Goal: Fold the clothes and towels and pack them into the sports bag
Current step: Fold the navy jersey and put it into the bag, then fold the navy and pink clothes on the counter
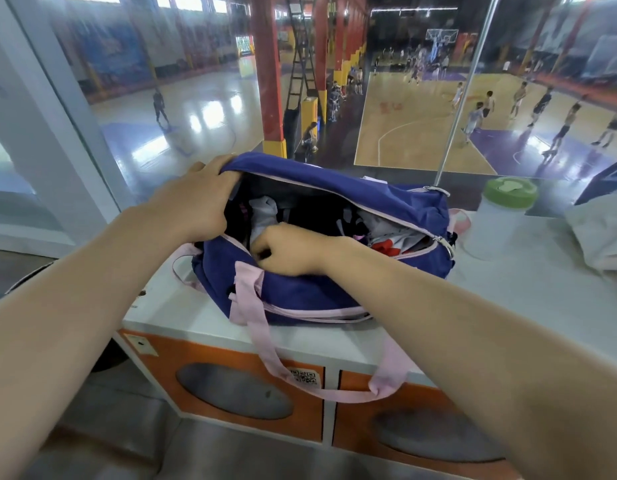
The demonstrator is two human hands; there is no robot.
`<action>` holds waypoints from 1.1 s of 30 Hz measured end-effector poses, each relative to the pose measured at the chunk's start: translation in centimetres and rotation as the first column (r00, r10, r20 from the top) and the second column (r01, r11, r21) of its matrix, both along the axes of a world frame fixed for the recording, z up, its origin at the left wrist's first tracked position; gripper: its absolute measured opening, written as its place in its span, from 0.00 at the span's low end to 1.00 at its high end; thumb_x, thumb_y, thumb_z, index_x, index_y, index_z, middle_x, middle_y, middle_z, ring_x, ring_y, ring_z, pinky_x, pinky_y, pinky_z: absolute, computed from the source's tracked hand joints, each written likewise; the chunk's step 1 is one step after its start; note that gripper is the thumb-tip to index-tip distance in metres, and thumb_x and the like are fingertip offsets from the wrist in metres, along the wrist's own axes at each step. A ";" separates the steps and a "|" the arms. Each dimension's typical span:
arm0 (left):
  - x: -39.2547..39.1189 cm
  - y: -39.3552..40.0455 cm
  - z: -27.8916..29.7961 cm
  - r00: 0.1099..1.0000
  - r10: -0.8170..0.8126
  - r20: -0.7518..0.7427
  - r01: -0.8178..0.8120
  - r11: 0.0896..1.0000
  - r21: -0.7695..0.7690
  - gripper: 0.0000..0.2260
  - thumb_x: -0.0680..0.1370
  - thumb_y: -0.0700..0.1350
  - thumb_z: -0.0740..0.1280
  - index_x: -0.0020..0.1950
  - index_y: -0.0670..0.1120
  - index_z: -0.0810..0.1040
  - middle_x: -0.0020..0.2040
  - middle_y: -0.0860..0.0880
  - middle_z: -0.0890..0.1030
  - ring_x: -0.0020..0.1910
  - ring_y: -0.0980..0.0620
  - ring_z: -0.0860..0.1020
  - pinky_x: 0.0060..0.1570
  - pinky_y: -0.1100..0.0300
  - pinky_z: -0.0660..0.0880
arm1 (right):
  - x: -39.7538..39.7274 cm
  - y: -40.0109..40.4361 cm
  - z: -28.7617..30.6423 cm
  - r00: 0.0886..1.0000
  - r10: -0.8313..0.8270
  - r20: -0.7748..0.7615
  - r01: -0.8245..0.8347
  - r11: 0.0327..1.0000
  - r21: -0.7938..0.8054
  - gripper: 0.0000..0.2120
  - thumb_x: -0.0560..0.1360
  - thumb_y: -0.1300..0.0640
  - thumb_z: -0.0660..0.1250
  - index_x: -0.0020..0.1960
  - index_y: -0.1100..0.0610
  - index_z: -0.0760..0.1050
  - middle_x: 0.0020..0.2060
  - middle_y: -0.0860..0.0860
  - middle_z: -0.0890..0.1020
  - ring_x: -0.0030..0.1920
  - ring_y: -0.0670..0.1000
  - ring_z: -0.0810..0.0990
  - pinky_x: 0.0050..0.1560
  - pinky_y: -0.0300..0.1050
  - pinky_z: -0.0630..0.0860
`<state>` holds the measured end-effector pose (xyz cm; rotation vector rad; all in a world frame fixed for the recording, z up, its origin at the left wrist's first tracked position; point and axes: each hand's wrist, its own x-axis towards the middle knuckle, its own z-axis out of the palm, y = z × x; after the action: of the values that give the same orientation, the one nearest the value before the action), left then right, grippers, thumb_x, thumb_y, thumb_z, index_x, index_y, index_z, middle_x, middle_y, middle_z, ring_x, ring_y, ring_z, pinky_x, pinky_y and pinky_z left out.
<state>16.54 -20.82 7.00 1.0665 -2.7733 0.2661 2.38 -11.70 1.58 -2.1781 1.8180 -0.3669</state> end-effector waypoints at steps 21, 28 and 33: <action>-2.3 10.6 -0.4 0.987 -0.141 -0.080 0.131 0.984 -0.119 0.21 0.77 0.46 0.62 0.70 0.49 0.73 0.76 0.45 0.63 0.74 0.43 0.60 0.70 0.44 0.59 | -2.3 14.8 2.5 0.937 -0.350 -0.018 0.342 0.924 -0.171 0.24 0.77 0.50 0.63 0.72 0.51 0.67 0.65 0.51 0.76 0.63 0.55 0.74 0.64 0.54 0.71; -9.2 18.1 -2.4 0.955 -0.230 -0.190 0.242 0.969 0.046 0.22 0.78 0.51 0.63 0.73 0.50 0.69 0.76 0.47 0.65 0.74 0.44 0.62 0.71 0.43 0.62 | -5.0 21.4 1.0 0.860 -0.509 0.026 0.505 0.842 -0.189 0.24 0.74 0.52 0.64 0.69 0.52 0.69 0.61 0.53 0.79 0.60 0.58 0.76 0.59 0.56 0.74; -15.2 24.8 -4.0 0.926 -0.329 -0.186 0.346 0.936 0.068 0.22 0.77 0.47 0.62 0.71 0.48 0.70 0.73 0.46 0.69 0.71 0.43 0.66 0.68 0.45 0.65 | -9.8 27.8 -0.1 0.740 -0.673 0.005 0.667 0.732 -0.136 0.23 0.76 0.52 0.63 0.70 0.53 0.68 0.64 0.55 0.77 0.63 0.60 0.74 0.63 0.54 0.71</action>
<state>1.33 3.98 2.98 0.5773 -2.7711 -0.0089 -7.43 16.11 1.48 -1.5076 2.6391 -0.5965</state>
